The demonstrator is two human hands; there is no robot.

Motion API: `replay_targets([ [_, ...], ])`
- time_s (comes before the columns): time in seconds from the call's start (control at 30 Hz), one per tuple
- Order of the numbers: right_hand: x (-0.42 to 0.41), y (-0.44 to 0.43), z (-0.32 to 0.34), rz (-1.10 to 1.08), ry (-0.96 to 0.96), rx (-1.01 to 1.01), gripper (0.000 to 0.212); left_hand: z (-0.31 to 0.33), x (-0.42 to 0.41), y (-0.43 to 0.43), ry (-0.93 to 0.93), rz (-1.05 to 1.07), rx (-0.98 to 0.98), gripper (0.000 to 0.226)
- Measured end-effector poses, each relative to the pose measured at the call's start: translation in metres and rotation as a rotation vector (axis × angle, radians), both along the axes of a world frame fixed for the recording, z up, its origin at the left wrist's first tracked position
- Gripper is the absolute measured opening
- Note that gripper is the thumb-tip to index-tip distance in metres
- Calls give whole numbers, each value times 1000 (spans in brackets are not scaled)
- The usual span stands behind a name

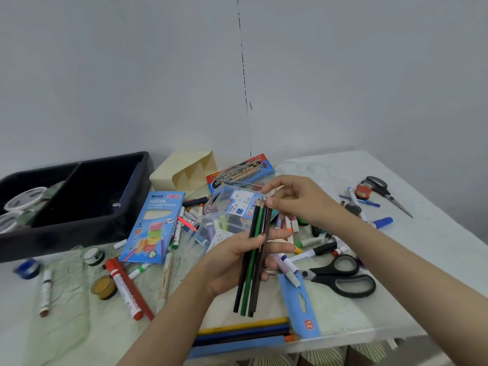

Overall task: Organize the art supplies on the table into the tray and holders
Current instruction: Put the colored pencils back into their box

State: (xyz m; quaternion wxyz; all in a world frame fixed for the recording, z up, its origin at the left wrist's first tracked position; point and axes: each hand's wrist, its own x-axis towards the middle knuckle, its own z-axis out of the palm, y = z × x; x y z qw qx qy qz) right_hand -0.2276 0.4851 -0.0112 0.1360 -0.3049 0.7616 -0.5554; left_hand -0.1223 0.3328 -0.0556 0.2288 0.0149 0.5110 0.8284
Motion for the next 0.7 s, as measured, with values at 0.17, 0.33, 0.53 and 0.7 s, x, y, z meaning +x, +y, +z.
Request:
replay_targets([
  [0.17, 9, 4, 6, 145, -123, 18, 23, -4, 5, -7, -18, -64, -8, 37],
  [0.33, 18, 2, 7, 242, -213, 125, 19, -13, 12, -18, -10, -216, -45, 46],
  [0.53, 30, -3, 4, 276, -289, 177, 13, -12, 26, -25, -33, -253, -87, 42],
  [0.7, 38, -7, 1, 244, -309, 149, 14, -9, 36, -27, -41, -144, -156, 40],
])
